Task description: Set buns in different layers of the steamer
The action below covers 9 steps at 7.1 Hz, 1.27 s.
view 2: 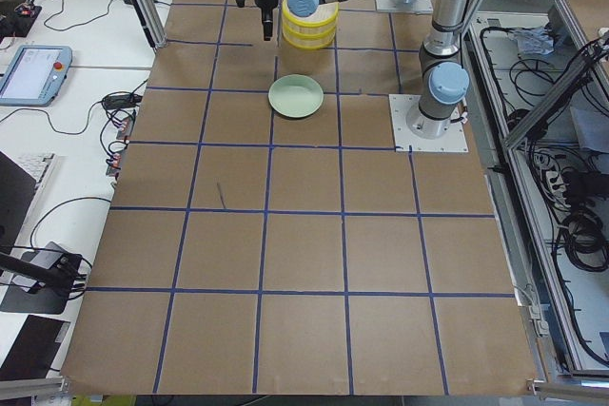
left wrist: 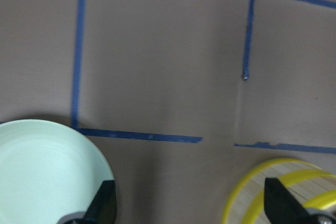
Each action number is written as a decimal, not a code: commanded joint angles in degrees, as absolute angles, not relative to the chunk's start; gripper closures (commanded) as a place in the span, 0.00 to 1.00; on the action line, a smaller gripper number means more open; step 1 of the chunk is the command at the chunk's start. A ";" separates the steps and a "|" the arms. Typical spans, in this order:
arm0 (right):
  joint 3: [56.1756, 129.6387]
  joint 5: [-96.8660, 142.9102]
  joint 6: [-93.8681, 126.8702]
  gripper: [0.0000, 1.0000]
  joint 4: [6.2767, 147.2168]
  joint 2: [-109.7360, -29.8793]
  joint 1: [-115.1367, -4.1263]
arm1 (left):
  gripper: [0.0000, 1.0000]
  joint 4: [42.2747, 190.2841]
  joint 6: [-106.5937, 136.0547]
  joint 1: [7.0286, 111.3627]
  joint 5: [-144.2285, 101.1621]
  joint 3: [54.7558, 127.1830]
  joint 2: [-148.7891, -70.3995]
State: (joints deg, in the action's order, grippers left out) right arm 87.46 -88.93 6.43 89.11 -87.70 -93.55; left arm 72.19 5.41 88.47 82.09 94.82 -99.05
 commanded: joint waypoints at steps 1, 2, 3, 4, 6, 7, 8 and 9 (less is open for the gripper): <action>86.75 -89.12 6.07 0.00 89.65 -87.36 -93.61 | 0.00 87.37 -3.33 79.39 82.44 91.16 -93.89; 86.75 -88.77 5.89 0.00 89.56 -87.36 -93.08 | 0.00 94.15 -3.34 78.76 84.36 89.23 -90.91; 86.75 -88.68 5.98 0.00 89.56 -87.45 -93.16 | 0.00 97.79 -3.43 79.45 89.33 87.82 -89.05; 86.84 -89.46 5.98 0.00 89.39 -87.45 -92.73 | 0.00 98.08 -3.60 79.71 89.65 88.76 -88.77; 87.36 -89.65 5.89 0.00 89.04 -88.06 -93.25 | 0.00 98.26 -10.24 78.67 90.96 89.38 -87.89; 87.36 -89.74 5.98 0.00 89.12 -88.15 -93.43 | 0.00 98.00 -11.15 79.18 95.14 89.47 -87.89; 87.36 -89.74 5.98 0.00 88.95 -88.15 -93.43 | 0.00 98.09 -10.20 79.89 94.58 89.39 -87.98; 87.45 -89.74 5.98 0.00 88.68 -88.15 -93.43 | 0.00 97.91 -9.33 80.76 94.22 89.30 -88.07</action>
State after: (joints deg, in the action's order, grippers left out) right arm 87.37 -89.72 5.97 88.93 -88.12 -93.39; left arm 98.03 -10.01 79.90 94.19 89.37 -87.99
